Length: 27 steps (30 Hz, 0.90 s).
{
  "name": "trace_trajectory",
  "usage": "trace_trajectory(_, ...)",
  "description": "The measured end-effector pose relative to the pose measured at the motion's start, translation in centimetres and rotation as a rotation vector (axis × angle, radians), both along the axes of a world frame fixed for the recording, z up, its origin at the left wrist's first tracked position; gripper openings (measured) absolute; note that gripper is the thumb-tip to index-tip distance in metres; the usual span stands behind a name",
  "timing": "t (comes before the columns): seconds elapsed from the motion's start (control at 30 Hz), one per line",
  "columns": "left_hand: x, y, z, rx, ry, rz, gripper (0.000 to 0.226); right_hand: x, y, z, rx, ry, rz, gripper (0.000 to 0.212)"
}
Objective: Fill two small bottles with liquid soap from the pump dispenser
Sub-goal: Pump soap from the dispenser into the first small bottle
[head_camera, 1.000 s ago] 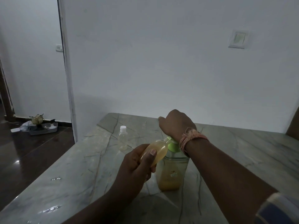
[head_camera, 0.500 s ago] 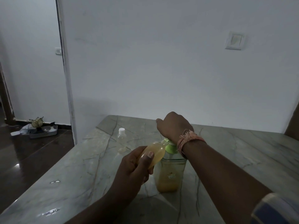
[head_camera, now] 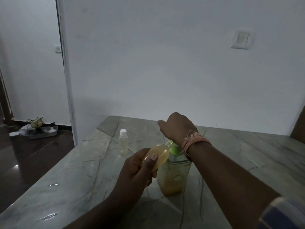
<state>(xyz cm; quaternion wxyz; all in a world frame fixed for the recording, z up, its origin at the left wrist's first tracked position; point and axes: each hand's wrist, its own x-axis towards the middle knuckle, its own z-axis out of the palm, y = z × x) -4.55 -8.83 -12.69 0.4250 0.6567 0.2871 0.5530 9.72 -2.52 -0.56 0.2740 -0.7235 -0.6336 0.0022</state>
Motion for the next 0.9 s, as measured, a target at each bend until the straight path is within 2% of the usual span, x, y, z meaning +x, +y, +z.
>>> trace_trajectory(0.17, -0.1, -0.3, 0.1, 0.01, 0.004, -0.002, 0.029, -0.1, -0.2, 0.1, -0.023, -0.03, -0.006, 0.035)
trace_trajectory(0.37, -0.2, -0.4, 0.3, 0.02, 0.005, 0.001, 0.044, -0.1, 0.3, 0.1, -0.001, -0.016, 0.008, 0.039)
trace_trajectory(0.47, 0.0, -0.2, 0.1, 0.023, 0.01, -0.018, 0.04, 0.3, 0.8, -0.2, -0.072, 0.054, 0.003, 0.035)
trace_trajectory(0.53, -0.1, -0.1, 0.0, 0.018, 0.0, -0.023, 0.036, 0.2, 0.7, -0.1, -0.097, 0.024, -0.013, 0.031)
trace_trajectory(0.63, -0.1, -0.2, 0.2, 0.018, -0.014, -0.015, 0.037, -0.1, 0.1, 0.1, -0.044, -0.043, -0.017, 0.034)
trace_trajectory(0.9, -0.1, 0.0, 0.0, 0.027, 0.0, -0.024, 0.032, 0.1, 0.3, -0.1, 0.0, 0.012, -0.011, 0.037)
